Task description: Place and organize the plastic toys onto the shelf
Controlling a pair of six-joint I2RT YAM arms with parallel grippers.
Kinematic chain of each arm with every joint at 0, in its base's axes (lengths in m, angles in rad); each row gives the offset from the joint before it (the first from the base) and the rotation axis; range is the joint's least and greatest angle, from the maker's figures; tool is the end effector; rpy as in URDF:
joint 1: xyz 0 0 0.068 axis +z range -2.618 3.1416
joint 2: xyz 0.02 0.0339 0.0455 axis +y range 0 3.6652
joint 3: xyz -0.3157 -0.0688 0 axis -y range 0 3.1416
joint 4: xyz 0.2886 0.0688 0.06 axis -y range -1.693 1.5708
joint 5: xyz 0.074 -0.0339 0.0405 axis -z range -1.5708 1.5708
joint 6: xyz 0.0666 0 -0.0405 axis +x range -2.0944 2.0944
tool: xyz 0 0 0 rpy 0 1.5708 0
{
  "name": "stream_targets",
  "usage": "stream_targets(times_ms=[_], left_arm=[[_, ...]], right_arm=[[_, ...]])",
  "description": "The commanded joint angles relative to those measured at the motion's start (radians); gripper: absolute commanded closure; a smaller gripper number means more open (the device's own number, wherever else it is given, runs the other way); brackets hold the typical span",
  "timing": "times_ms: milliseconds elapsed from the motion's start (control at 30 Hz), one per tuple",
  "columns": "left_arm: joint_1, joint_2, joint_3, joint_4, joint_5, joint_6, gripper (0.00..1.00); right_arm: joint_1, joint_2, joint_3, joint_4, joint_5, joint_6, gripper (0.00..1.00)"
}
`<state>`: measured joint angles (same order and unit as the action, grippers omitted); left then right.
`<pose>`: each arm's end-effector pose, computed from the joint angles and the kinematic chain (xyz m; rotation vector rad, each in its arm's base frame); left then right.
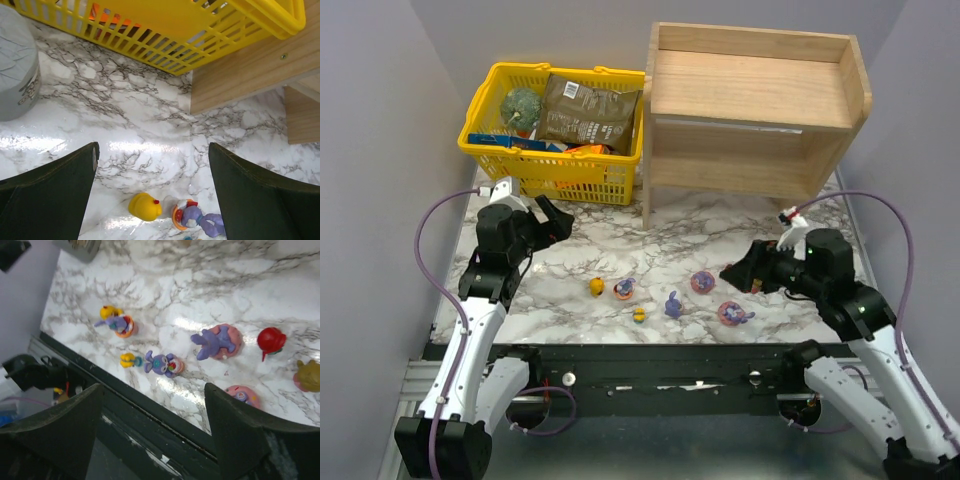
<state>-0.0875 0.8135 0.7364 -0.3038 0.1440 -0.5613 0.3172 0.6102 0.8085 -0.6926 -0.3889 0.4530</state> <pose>0.2237 -0.0292 0.3285 -0.3723 1.9555 -0.5648 0.1363 0.0713 0.3457 -0.1052 2.1394 0.8654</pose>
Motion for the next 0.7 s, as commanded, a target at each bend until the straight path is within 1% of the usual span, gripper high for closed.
stream_targets(times_ms=[0,33,100,133,200,267,333,400,533,633,667], left_arm=[[-0.006,-0.004,-0.014,0.061,0.082,0.026,0.01],[-0.006,-0.004,-0.014,0.063,0.085,0.028,0.01],[-0.006,-0.005,-0.017,0.066,0.088,0.029,0.01],[-0.006,-0.005,-0.015,0.066,0.088,0.028,0.01],[-0.006,-0.005,-0.017,0.069,0.091,0.026,0.01],[-0.006,-0.008,-0.022,0.072,0.089,0.026,0.01],[-0.006,-0.008,-0.023,0.075,0.089,0.024,0.01],[-0.006,-0.007,-0.026,0.080,0.089,0.024,0.01],[-0.006,0.004,-0.028,0.088,0.098,0.021,0.01],[-0.006,0.016,-0.026,0.098,0.106,0.020,0.01],[-0.006,0.019,-0.023,0.098,0.108,0.018,0.01]], right_arm=[[0.282,0.115,-0.002,0.047,0.325,0.096,0.18],[0.325,0.141,0.004,0.042,0.441,0.110,0.19],[0.429,0.213,0.017,0.047,0.528,0.134,0.20],[0.456,0.233,0.024,0.053,0.597,0.139,0.20],[0.509,0.307,0.031,0.068,0.642,0.130,0.23],[0.533,0.358,0.038,0.080,0.697,0.113,0.27],[0.554,0.408,0.034,0.119,0.741,0.095,0.27],[0.560,0.433,0.018,0.169,0.763,0.066,0.30],[0.559,0.487,0.006,0.215,0.808,0.024,0.36],[0.559,0.537,-0.003,0.246,0.818,0.007,0.48],[0.560,0.571,0.000,0.251,0.815,-0.008,0.54]])
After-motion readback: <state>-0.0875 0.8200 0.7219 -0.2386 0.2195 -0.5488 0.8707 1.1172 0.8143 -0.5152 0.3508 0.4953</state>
